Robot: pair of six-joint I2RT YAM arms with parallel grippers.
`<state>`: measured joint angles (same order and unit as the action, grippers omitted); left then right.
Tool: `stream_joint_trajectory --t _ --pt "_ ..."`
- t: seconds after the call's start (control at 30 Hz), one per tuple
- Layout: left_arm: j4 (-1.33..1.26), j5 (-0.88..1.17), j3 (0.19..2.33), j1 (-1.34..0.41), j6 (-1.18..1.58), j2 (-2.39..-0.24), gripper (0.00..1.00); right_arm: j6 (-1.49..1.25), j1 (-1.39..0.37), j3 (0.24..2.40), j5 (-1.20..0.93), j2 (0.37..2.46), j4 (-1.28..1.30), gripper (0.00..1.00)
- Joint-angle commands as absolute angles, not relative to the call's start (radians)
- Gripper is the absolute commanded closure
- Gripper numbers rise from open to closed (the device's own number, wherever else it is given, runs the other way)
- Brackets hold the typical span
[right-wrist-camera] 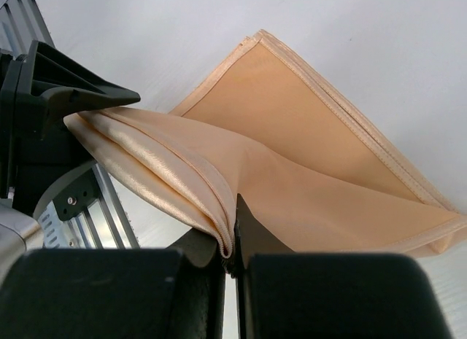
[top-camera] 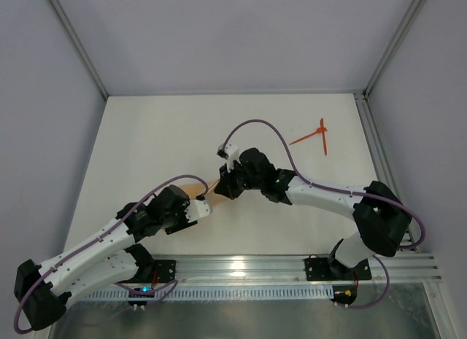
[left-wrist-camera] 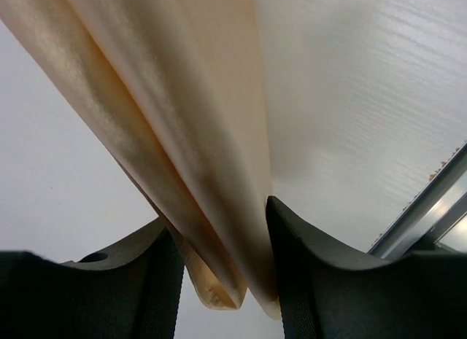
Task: Fold the napkin into a case and place the utensils inside
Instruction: Turn over the upper triangle folded napkin at the center of the board.
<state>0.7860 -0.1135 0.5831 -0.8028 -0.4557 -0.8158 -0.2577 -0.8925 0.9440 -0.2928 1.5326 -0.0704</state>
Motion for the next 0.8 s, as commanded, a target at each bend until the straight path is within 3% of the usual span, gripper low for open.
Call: stream_joint_trajectory --t 0.0,0.23,0.37,0.6,0.77 --pt "0.889 -0.156 0.633 -0.796 -0.477 -0.775 0.52 -0.244 -0.885 0.936 -0.285 1.479 -0.071 0.97" --pt "0.897 -0.14 0.611 -0.795 -0.474 -0.759 0.69 -0.242 -0.884 0.925 -0.285 1.47 -0.084 0.97" --pt "0.903 -0.161 0.624 -0.787 -0.471 -0.747 1.0 -0.235 -0.882 0.92 -0.284 1.467 -0.077 0.97" --pt "1.023 -0.182 0.696 -0.775 -0.524 -0.712 1.0 -0.154 -0.884 0.971 -0.333 1.43 0.011 0.97" --pt "1.187 -0.186 0.832 -0.772 -0.672 -0.661 1.0 -0.049 -0.908 1.096 -0.36 1.385 0.24 0.97"
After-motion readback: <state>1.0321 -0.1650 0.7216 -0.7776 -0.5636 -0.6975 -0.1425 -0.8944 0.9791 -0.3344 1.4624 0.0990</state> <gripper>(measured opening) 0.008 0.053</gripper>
